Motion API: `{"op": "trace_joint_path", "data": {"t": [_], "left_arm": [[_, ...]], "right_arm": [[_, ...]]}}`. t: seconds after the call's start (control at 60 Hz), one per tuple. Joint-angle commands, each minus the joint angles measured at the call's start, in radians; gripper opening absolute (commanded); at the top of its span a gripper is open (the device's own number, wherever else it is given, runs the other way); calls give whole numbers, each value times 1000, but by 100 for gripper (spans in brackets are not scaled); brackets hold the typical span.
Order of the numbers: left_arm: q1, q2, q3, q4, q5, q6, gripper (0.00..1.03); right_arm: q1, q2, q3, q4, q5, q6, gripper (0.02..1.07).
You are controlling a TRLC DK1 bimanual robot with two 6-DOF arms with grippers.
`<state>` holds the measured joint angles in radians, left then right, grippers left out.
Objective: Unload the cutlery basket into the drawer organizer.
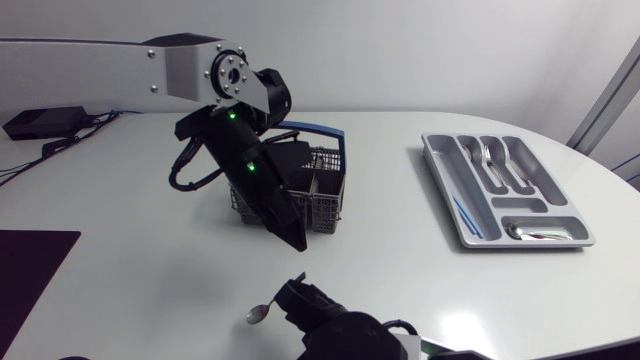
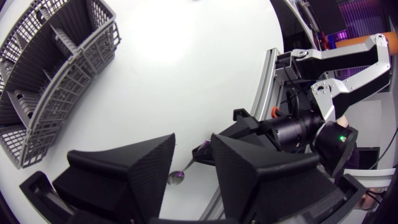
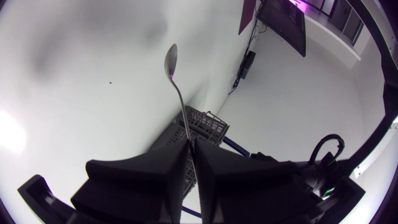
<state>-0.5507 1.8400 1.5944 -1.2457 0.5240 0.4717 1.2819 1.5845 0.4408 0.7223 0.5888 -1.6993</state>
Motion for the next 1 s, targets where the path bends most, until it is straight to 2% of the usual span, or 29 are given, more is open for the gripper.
{"op": "trace_joint_path", "data": {"t": [0.0,0.117,0.183,0.267,0.317,0.533,0.7,0.783,0.9,0.983], "left_arm": [[32,-24,-1,17,25,-16,57],[66,-71,-34,81,30,-33,72],[81,-97,-50,115,30,-45,76],[107,-136,-67,166,33,-67,91],[121,-159,-74,192,34,-79,97],[164,-234,-116,282,36,-125,98],[179,-260,-149,305,34,-130,98],[193,-274,-166,312,34,-130,98],[202,-285,-177,310,34,-130,98],[204,-294,-183,310,34,-131,98]], "right_arm": [[-4,-4,-30,3,11,70,16],[-24,-40,-47,2,8,148,16],[-41,-63,-60,2,6,181,16],[-66,-93,-86,2,-1,219,16],[-87,-126,-106,2,-10,236,16],[-242,-330,-217,-1,-104,256,16],[-421,-512,-283,-70,-239,257,16],[-607,-686,-298,-222,-396,270,16],[-829,-796,-312,-314,-584,265,16],[-995,-813,-323,-322,-716,236,17]]}}
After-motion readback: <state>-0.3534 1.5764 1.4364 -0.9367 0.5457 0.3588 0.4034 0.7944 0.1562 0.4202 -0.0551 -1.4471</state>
